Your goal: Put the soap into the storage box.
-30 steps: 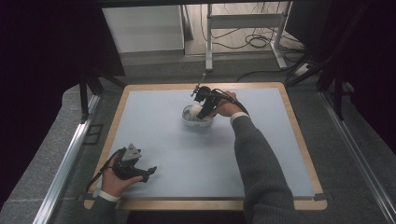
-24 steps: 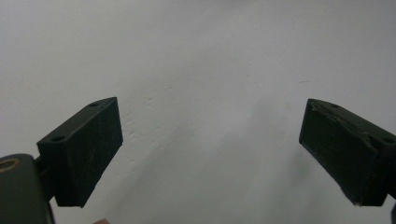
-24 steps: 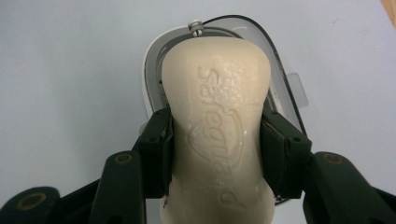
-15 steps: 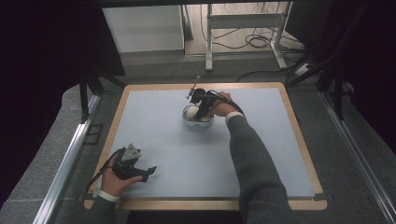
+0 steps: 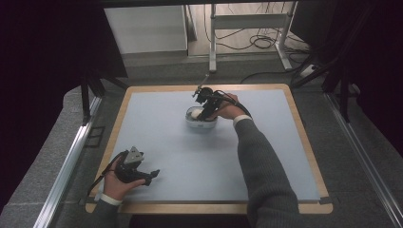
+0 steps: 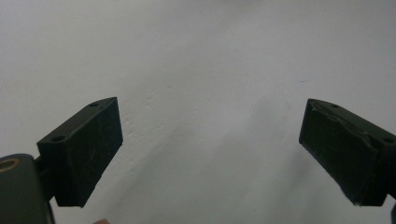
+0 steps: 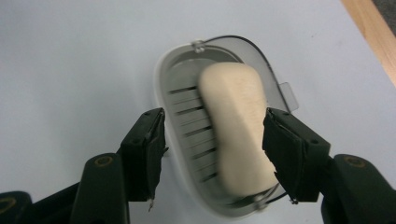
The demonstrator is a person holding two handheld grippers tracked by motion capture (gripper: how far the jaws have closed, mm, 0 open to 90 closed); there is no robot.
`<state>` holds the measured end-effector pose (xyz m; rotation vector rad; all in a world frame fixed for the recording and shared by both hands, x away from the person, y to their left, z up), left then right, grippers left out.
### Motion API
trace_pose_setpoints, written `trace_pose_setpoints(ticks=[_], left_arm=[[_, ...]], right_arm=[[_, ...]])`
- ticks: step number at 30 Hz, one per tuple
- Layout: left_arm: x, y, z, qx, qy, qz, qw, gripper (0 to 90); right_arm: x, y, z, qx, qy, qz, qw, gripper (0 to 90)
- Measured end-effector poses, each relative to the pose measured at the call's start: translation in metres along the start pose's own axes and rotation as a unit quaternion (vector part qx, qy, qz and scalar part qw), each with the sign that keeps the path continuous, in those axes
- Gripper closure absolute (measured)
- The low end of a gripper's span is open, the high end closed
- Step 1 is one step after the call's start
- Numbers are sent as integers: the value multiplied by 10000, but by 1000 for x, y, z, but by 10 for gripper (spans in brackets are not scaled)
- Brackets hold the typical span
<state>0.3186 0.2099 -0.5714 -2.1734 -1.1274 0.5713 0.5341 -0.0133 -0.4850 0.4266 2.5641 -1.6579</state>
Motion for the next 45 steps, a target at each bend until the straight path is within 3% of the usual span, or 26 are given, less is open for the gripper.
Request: trace_pose_setpoints(ticks=[11, 16, 25, 36, 45], left_arm=[[-1, 0, 0, 17, 40, 2, 10000, 66], [-2, 0, 0, 10, 41, 3, 10000, 66], [-2, 0, -1, -10, 22, -2, 10000, 66], [-2, 0, -1, -14, 26, -28, 10000, 66], [-3, -1, -2, -19, 34, -43, 10000, 66]], right_arm=[[19, -27, 13, -537, 509, 299, 9968, 342], [30, -35, 29, -714, 538, 373, 9953, 336], [50, -55, 67, -1011, 825, 581, 9897, 333], [78, -70, 122, -1364, 1251, 914, 9785, 317], [101, -82, 164, -1590, 1634, 1259, 9655, 315]])
Point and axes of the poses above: each handheld gripper's, and its own axes: y roughly forward along the jaws, z roughly out of its underside, x roughly to its left, the point moved 6 cm from there along y, roughly forward along the jaws, and after that the axes turned 11 degrees about -y, right-handed, at the moved point
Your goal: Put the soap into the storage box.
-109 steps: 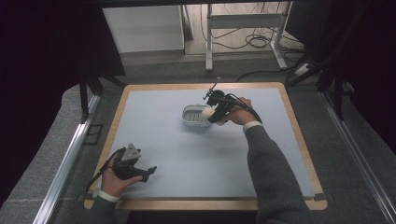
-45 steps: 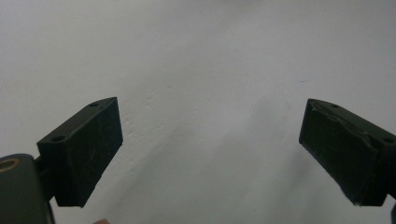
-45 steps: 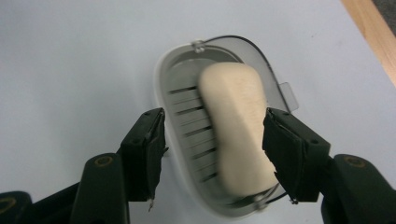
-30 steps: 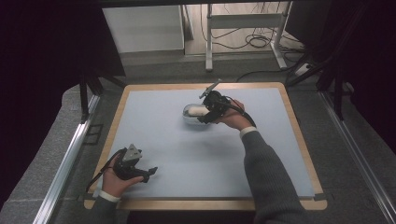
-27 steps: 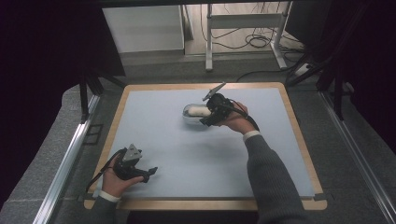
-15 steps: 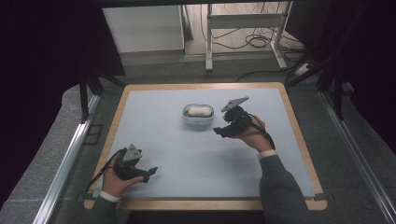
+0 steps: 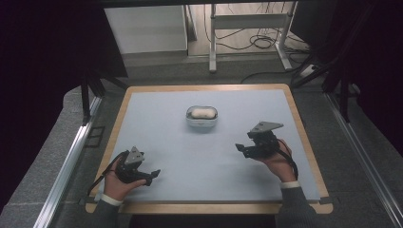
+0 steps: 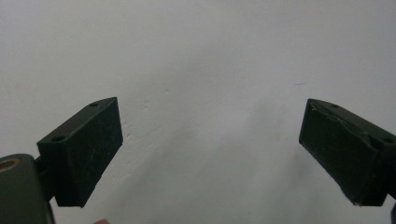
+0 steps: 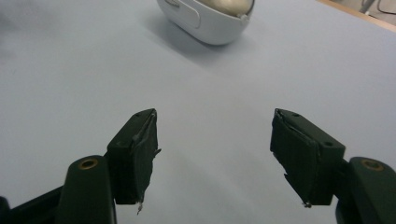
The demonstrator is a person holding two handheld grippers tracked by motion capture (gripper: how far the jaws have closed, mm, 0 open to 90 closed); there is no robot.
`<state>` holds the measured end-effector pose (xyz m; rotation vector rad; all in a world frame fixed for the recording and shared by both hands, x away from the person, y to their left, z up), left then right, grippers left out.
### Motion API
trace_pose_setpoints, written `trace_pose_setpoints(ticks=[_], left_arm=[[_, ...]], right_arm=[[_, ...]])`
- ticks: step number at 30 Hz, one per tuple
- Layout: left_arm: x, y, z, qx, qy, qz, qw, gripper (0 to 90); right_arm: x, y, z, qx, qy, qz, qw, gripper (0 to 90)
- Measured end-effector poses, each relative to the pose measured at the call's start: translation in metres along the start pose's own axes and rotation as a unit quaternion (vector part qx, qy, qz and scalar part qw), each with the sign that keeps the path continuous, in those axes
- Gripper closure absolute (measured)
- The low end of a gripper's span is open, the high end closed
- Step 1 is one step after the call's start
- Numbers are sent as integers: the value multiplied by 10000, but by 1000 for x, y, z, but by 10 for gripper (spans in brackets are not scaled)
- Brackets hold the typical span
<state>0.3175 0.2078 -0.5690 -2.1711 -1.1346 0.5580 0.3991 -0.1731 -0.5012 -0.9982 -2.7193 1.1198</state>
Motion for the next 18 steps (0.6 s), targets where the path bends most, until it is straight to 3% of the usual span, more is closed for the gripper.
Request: trace_pose_setpoints(ticks=[7, 12, 18], left_arm=[[0, 1, 0, -3, -2, -9, 10000, 66], [0, -1, -1, -44, -14, -1, 10000, 66], [1, -1, -1, -54, -10, -4, 10000, 66]], right_arm=[[3, -10, 24, -4, 119, 120, 9999, 305], [1, -13, 24, -150, 203, 188, 9995, 306], [1, -14, 24, -187, 129, 255, 9994, 297]])
Point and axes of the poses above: each handheld gripper's, and its own axes: y roughly forward along the jaws, z roughly out of its underside, x roughly to its left, the point moved 6 cm from there along y, roughly forward along the jaws, and after that the axes turned 11 degrees about -y, right-handed, at the moved point
